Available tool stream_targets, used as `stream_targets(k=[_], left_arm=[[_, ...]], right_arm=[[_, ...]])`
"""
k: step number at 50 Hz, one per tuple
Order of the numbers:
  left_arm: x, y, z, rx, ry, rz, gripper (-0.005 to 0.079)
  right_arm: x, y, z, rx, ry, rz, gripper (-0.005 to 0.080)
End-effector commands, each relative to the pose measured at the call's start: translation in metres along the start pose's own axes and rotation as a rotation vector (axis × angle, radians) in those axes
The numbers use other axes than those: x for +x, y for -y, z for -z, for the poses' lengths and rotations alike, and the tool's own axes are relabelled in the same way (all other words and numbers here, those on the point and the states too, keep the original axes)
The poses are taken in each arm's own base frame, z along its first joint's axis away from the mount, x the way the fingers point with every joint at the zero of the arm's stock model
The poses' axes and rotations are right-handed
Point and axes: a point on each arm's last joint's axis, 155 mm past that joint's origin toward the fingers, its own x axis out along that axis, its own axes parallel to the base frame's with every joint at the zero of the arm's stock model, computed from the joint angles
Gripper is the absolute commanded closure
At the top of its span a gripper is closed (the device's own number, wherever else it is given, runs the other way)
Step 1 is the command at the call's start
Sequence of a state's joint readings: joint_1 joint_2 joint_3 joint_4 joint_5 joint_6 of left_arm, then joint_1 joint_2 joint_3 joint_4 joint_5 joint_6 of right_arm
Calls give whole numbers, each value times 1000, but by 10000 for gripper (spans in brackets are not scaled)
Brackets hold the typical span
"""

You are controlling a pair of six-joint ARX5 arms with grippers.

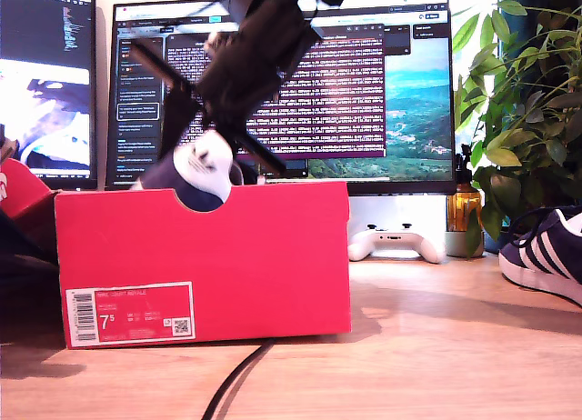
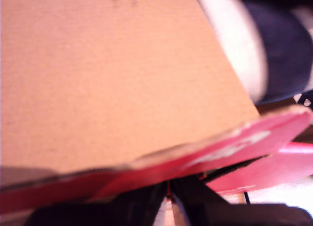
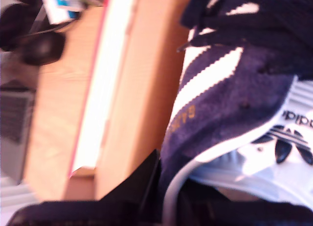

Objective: Pack the blue shoes by picking the first shoe and placing it inside the red shoebox, left side, then picking and rotating the second shoe and placing it in the shoebox

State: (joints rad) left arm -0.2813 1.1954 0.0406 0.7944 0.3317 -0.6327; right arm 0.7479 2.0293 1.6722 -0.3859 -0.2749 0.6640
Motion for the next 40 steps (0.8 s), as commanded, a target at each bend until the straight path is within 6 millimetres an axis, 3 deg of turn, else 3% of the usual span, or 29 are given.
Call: stream_targets(k=[1,18,28,40], left_arm=[[-2,-2,6,7,-8,-1,764],[-2,-2,6,7,-8,-1,764],[-2,-2,6,8,-8,-1,764],[-2,-2,6,8,-7,0,764]], right_arm=[[-13,-30,-26,-44,79,-63,765],[18,-6,-17,-37,17,34,765],[23,22,-9,-55,0,153,765],[23,27,13,-54,-71,195,765]])
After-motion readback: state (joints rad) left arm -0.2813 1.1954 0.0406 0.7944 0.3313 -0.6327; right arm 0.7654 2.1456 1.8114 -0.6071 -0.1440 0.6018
